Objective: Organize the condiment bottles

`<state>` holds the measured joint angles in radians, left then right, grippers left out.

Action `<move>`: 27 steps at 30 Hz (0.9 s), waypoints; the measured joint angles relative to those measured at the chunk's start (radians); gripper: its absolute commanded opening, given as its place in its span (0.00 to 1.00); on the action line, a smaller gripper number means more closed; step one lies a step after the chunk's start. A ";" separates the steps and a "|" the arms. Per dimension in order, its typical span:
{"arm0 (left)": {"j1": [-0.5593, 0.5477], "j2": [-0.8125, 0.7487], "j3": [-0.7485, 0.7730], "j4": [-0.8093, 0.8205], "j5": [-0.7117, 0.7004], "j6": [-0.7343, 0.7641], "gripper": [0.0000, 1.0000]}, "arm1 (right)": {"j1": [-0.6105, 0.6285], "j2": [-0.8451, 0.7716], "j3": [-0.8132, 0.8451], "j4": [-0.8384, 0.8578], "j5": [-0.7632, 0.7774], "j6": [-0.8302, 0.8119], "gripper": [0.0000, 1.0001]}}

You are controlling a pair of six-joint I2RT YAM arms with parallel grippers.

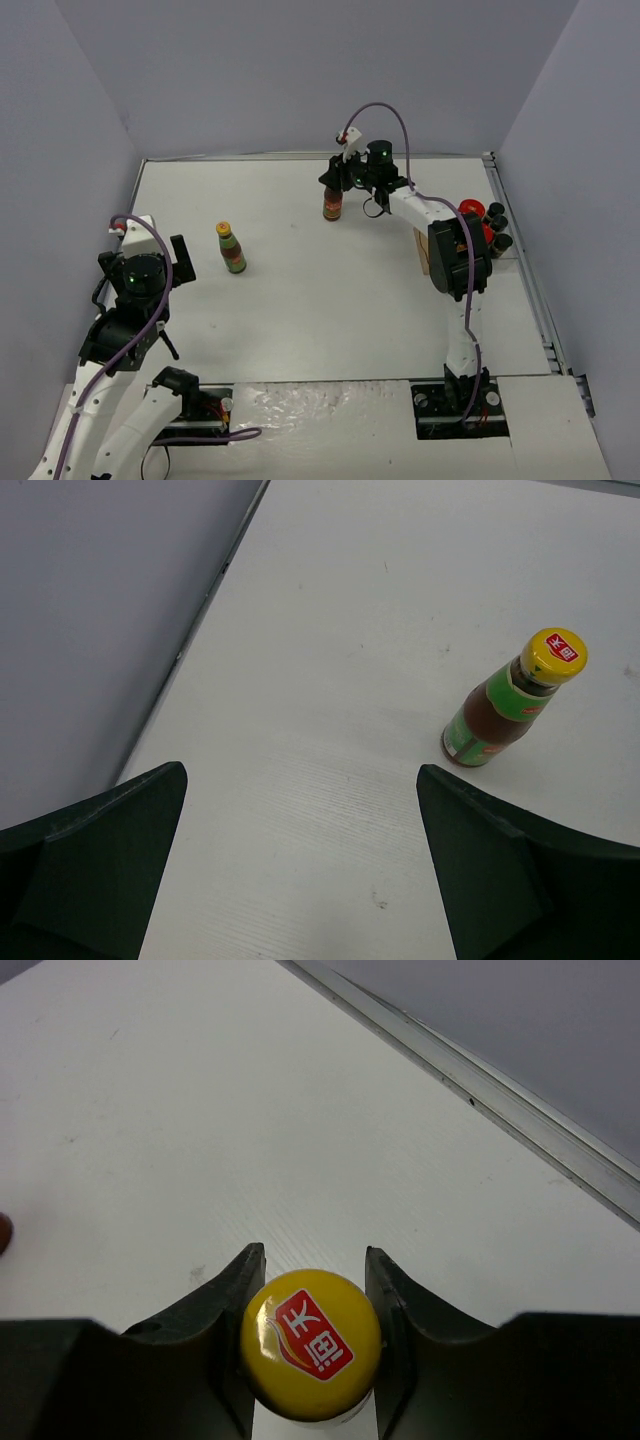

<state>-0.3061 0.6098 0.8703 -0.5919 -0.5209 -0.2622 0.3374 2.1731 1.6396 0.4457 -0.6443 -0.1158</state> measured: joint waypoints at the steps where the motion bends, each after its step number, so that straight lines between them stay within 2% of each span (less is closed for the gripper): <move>1: 0.000 0.000 0.000 0.000 0.000 0.000 0.97 | 0.000 0.000 0.001 0.000 -0.009 0.016 0.05; 3: 0.000 0.000 0.000 0.000 0.000 0.000 0.97 | 0.000 0.000 0.001 0.002 -0.006 0.013 0.00; 11: 0.000 -0.007 0.000 0.000 0.000 0.000 0.97 | -0.002 -0.107 -0.154 0.041 0.052 0.002 0.00; 20: 0.000 -0.032 0.000 0.000 0.002 0.000 0.97 | -0.063 -0.524 -0.496 -0.071 0.177 0.010 0.00; 27: 0.001 -0.045 0.000 0.001 0.005 0.000 0.97 | -0.206 -0.809 -0.584 -0.115 0.313 0.006 0.00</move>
<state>-0.3054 0.5646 0.8700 -0.5911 -0.5163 -0.2619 0.1311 1.3642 1.0553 0.3303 -0.3315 -0.1095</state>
